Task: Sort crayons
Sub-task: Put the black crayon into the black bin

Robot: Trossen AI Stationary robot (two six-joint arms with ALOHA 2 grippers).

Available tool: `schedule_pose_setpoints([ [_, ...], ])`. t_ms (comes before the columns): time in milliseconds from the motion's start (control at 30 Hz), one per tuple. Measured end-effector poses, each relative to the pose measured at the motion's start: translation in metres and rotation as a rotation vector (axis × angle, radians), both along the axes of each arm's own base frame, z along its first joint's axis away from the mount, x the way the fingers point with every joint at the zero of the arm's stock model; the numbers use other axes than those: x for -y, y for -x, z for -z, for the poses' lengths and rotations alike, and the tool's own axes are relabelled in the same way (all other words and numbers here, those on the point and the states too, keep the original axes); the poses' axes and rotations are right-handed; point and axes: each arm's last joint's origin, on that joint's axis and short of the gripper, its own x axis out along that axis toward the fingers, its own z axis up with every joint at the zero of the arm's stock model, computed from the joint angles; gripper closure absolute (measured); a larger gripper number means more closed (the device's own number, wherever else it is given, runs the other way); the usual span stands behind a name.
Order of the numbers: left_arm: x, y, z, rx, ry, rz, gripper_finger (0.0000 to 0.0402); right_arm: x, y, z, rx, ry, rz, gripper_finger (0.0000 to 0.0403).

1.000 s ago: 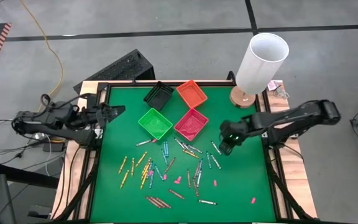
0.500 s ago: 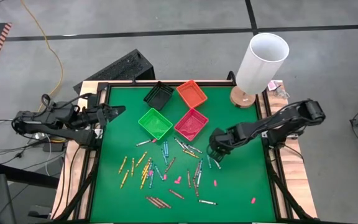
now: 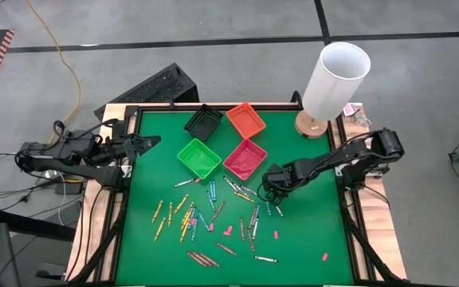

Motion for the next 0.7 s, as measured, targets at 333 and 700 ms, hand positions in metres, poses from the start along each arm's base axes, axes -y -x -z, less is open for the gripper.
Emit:
schedule_pose_setpoints([
  [333,0.0000,0.0000,0.0000,0.004,0.009,0.001,0.0202,0.0019,-0.0017,0.0033,-0.015,-0.008,0.033,0.0287],
  [700,0.0000,0.0000,0.0000,0.003,0.007,0.000,0.0202,0.0030,-0.0005,0.0042,-0.021,-0.023,0.111,0.0395],
])
